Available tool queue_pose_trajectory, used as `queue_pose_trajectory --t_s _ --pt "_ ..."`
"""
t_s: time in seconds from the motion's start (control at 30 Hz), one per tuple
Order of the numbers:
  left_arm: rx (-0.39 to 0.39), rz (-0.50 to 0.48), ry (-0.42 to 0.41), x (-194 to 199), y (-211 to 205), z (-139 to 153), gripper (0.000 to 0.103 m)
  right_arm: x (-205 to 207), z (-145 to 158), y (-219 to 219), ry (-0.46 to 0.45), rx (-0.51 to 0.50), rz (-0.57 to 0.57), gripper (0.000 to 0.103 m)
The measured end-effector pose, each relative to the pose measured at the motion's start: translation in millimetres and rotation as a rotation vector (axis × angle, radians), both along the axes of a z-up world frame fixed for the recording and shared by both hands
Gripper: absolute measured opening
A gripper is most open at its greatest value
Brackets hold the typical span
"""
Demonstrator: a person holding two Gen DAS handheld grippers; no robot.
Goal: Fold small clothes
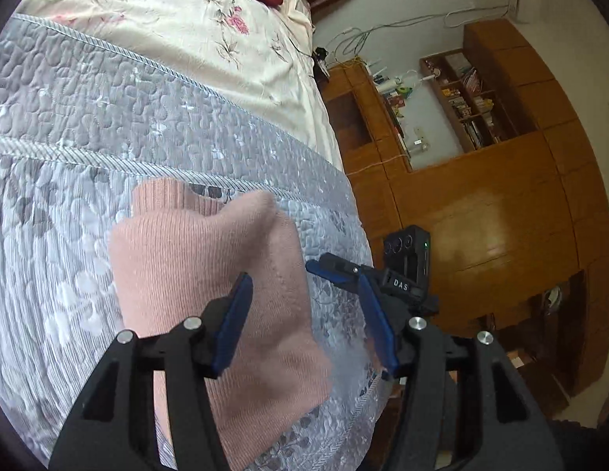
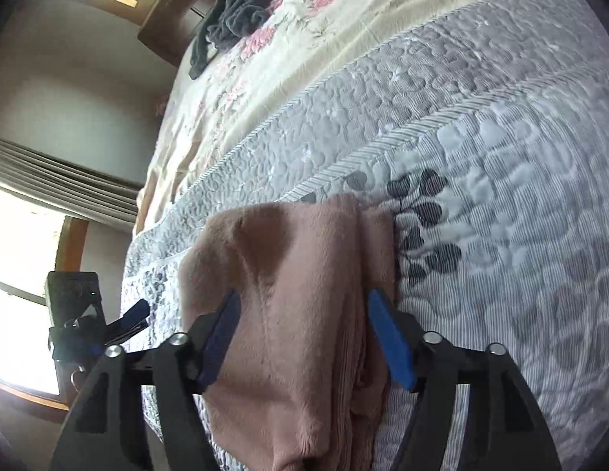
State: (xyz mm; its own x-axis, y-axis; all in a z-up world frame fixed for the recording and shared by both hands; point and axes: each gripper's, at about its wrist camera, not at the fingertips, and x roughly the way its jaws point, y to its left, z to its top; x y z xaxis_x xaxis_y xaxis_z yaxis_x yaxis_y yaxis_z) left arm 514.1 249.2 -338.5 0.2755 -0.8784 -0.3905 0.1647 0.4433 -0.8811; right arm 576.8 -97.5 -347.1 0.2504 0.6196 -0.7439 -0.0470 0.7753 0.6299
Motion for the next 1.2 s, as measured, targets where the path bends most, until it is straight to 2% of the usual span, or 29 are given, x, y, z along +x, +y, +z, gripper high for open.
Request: queue_pose_trajectory --t_s 0.03,0.07,0.1,0.13,0.17,0.2,0.23,0.3,0.33,0.4,0.43,0.5,0.53,0.6,0.7,0.73,0.77,0.8,0.83,0.87,0.9,0.93,0.97,1.0,1.03,1.1,1.17,1.2 --pt "0.007 -0.024 0.007 8 -4 -5 0.055 11 -6 7 0.021 -0.018 0.019 0.067" --pt "0.024 -0.043 0.011 16 -6 -11 0.052 17 -10 11 0.029 -0.023 0.041 0.039" --pt "0.051 -0.042 0.022 24 -9 -19 0.051 21 -15 11 0.032 -0.032 0.061 0.025" --pt "0.064 -0.037 0.037 32 -10 -28 0.05 24 -19 8 0.024 -0.043 0.062 0.019" --pt "0.086 -0.024 0.045 38 -9 -38 0.039 28 -26 5 0.026 -0.044 0.045 0.017" --pt "0.113 -0.009 0.055 43 -8 -49 0.032 32 -34 0 0.033 -0.044 0.021 0.016" --pt "0.124 0.001 0.067 47 -10 -59 0.03 33 -44 -9 0.04 -0.04 -0.009 0.017" --pt "0.137 0.012 0.076 52 -13 -75 0.016 31 -61 -21 0.062 -0.012 -0.043 0.023" --pt "0.137 0.024 0.072 53 -13 -78 0.015 31 -66 -24 0.06 0.008 -0.039 0.024" --pt "0.113 0.037 0.085 54 -7 -77 0.019 30 -65 -29 0.059 0.047 -0.033 0.029" --pt "0.107 0.038 0.076 53 -4 -71 0.022 27 -60 -33 0.051 0.05 -0.033 0.036" --pt "0.136 0.043 0.02 42 2 -49 0.036 18 -40 -42 0.006 0.044 -0.045 0.039" --pt "0.133 0.041 -0.026 32 6 -34 0.037 11 -26 -42 -0.037 0.048 -0.041 0.039" --pt "0.085 0.002 -0.078 12 8 -16 0.037 -3 -5 -28 -0.086 0.084 0.037 0.039" --pt "0.134 -0.073 -0.082 -5 -5 -19 0.037 -15 -6 12 -0.066 0.054 0.189 0.039" --pt "0.193 -0.085 -0.071 -6 -12 -28 0.037 -15 -13 16 -0.055 0.016 0.2 0.034" --pt "0.227 -0.093 -0.055 -6 -16 -39 0.035 -12 -23 13 -0.037 -0.006 0.188 0.015" --pt "0.245 -0.093 -0.046 -5 -17 -50 0.026 -8 -32 4 -0.015 -0.007 0.158 0.006" --pt "0.26 -0.077 -0.031 -2 -16 -59 0.017 -4 -40 -7 0.007 0.016 0.125 0.0" --pt "0.258 -0.058 -0.01 0 -13 -65 0.002 -2 -43 -14 0.021 0.004 0.095 0.0" --pt "0.261 -0.052 0.005 1 -11 -68 0.002 -6 -40 -17 0.02 -0.01 0.098 0.0" --pt "0.265 -0.047 0.016 1 -9 -66 0.002 -10 -32 -16 0.006 -0.028 0.11 0.0" --pt "0.271 -0.044 0.01 -2 -7 -58 0.006 -17 -20 -14 -0.021 -0.035 0.125 0.005" --pt "0.261 -0.05 -0.014 -8 -6 -47 0.027 -25 -7 -10 -0.052 -0.021 0.151 0.005" --pt "0.243 -0.059 -0.04 -16 -5 -36 0.033 -34 7 -4 -0.084 0.004 0.177 0.006" --pt "0.213 -0.091 -0.084 -35 -7 -21 0.035 -53 18 11 -0.103 0.057 0.249 0.009" --pt "0.243 -0.103 -0.075 -46 -12 -26 0.036 -68 7 27 -0.073 0.039 0.324 0.01" --pt "0.275 -0.106 -0.053 -47 -16 -35 0.033 -72 -5 33 -0.053 -0.002 0.35 0.01"
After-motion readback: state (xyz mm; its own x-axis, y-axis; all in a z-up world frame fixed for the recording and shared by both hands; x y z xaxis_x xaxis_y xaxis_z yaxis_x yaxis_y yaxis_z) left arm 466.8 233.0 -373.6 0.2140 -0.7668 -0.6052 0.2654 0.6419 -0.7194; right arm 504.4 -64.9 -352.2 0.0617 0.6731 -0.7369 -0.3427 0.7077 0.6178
